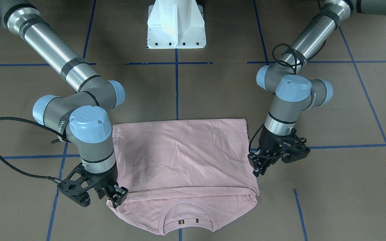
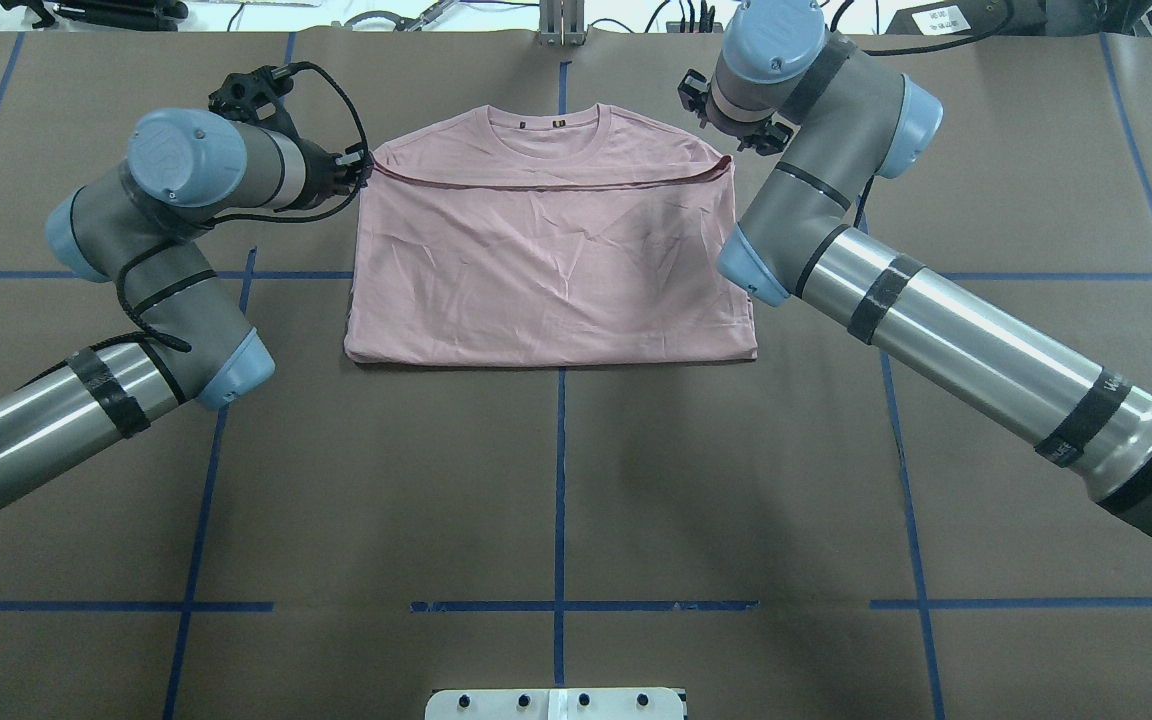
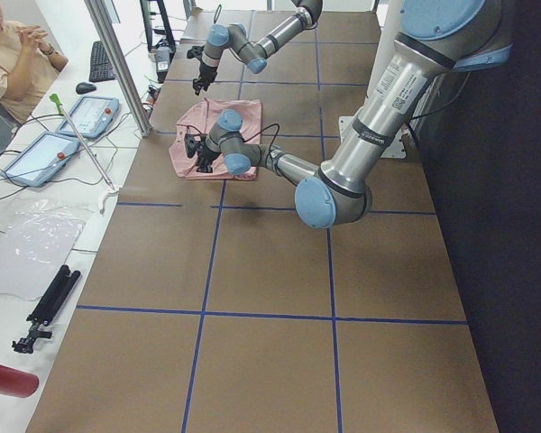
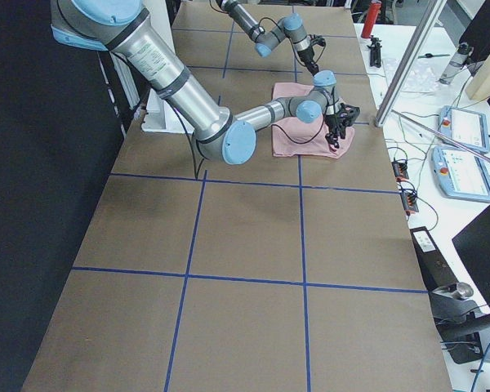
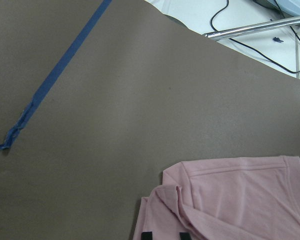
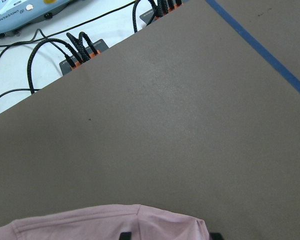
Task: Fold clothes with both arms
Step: 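Move the right gripper down to the folded shirt's nearest corner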
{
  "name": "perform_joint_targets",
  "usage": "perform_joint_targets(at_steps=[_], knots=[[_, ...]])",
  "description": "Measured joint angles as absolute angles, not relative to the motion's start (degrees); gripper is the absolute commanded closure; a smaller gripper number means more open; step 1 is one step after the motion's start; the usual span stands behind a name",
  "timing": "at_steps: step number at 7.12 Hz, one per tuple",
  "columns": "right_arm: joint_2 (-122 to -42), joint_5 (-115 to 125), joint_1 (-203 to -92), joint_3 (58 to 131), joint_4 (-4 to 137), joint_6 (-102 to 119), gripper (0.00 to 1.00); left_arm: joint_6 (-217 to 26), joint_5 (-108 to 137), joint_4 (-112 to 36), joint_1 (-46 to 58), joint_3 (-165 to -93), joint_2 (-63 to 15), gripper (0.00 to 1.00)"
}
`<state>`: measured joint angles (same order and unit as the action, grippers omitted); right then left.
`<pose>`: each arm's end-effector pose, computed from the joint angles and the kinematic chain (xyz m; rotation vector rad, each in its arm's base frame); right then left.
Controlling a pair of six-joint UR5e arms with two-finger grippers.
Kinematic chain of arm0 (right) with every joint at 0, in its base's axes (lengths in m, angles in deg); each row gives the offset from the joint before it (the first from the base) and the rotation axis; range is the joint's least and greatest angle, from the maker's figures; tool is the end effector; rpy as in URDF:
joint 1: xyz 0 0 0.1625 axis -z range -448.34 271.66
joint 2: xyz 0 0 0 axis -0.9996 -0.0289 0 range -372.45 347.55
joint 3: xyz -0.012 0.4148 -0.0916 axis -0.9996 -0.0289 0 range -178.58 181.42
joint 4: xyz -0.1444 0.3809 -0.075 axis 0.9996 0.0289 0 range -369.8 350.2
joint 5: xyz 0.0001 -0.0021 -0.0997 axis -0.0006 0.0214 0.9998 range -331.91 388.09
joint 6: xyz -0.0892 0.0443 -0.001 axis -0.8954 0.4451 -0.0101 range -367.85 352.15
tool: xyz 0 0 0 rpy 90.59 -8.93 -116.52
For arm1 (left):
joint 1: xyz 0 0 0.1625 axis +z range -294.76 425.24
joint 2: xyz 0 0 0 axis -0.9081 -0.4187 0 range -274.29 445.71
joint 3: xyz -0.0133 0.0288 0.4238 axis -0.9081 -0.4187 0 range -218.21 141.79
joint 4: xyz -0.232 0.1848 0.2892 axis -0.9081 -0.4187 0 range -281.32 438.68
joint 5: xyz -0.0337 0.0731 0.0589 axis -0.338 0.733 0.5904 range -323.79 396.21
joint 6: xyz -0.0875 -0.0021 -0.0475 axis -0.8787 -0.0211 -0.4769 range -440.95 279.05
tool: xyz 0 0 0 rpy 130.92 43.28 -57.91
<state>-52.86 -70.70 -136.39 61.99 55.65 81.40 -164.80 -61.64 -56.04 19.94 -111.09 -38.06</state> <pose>-0.4683 -0.6976 0.3027 0.1936 -0.7873 0.7212 0.4399 -0.6148 0.3630 0.3576 1.0310 -0.5422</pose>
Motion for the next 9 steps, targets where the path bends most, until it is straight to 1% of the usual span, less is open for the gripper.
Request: perform_joint_targets(at_steps=[1, 4, 5, 6, 9], knots=[[-56.20, -72.88, -135.87, 67.12, 55.87, 81.72, 0.41, -164.94, -62.32, -56.37, 19.95, -112.15, -37.53, 0.68], [-71.96, -76.03, -129.46, 91.91, 61.33, 86.98, 0.41, -165.04, -62.65, -56.11, 20.15, -113.44, -37.30, 0.65], [-75.26, -75.96, -127.55, 97.13, 63.48, 88.19, 0.40, -165.05, -62.66, -56.12, 20.28, -113.47, -37.38, 0.65], [-77.10, -75.79, -126.09, 98.92, 64.33, 88.74, 0.39, -165.06, -62.64, -56.13, 20.39, -113.49, -37.45, 0.65], [-77.87, -74.71, -123.65, 96.85, 64.36, 93.65, 0.38, -165.06, -62.58, -56.14, 20.50, -113.45, -37.65, 0.64]])
